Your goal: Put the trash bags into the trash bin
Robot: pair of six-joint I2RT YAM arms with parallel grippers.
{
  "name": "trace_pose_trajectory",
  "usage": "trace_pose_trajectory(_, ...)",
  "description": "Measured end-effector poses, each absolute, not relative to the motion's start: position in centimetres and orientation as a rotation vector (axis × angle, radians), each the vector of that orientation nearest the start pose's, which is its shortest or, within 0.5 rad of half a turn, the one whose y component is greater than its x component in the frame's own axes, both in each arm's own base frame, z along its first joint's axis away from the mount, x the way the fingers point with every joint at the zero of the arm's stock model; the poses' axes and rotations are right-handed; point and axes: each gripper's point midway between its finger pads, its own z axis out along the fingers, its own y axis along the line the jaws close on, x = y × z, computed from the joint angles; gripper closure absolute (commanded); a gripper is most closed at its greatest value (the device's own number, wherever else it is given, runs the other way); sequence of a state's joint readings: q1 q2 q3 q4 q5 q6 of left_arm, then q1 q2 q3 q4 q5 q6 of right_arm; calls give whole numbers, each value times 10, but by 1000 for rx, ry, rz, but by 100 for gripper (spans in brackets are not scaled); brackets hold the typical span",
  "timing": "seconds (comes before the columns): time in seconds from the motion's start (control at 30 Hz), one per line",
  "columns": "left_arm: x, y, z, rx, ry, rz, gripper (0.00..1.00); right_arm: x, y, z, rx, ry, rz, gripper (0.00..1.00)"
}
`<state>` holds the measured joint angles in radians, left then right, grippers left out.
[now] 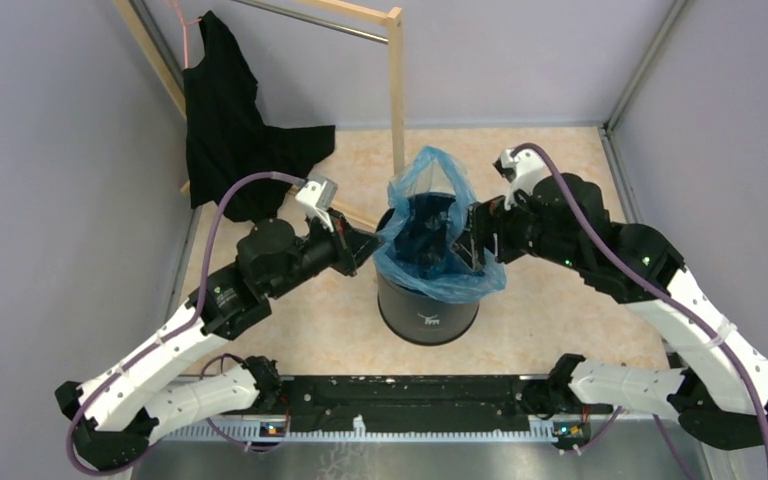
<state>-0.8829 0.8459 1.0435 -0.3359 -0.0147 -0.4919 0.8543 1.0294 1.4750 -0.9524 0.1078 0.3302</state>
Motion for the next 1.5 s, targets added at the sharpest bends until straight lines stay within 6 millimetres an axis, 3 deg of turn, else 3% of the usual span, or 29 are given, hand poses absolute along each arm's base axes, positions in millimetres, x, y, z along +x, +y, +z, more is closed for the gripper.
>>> trace_pose_trajectory(0.07, 188, -254, 341, 317, 1796, -993, 100, 183, 203, 344, -475, 2082, 613, 11)
trace_pose_trajectory(0.23, 189, -247, 328, 238, 1820, -996, 100, 172, 192, 347, -429, 2080, 647, 37)
trace_pose_trajectory(0.47, 185, -229, 310, 97, 1821, -1020, 100, 162, 183, 323, -350, 2125, 666, 70)
trace_pose_trajectory(0.67, 183, -224, 302, 22, 1834, -1045, 100, 161, 179, 320, -293, 2127, 678, 72)
trace_pose_trajectory(0.77, 183, -225, 295, 6, 1850, -1051, 100, 163, 182, 323, -279, 2108, 699, 78)
trace_pose_trajectory(1.1, 198, -245, 289, 13, 1891, -1029, 100, 200, 214, 315, -242, 2049, 695, 85)
trace_pose_trajectory(1.3, 194, -272, 294, 152, 1907, -1105, 100, 216, 235, 280, -283, 2124, 652, 85)
trace_pose_trajectory(1.4, 191, -275, 295, 193, 1900, -1118, 100, 215, 232, 269, -306, 2153, 611, 78)
trace_pose_trajectory(1.5, 190, -274, 301, 211, 1876, -1113, 100, 216, 222, 272, -314, 2148, 558, 63)
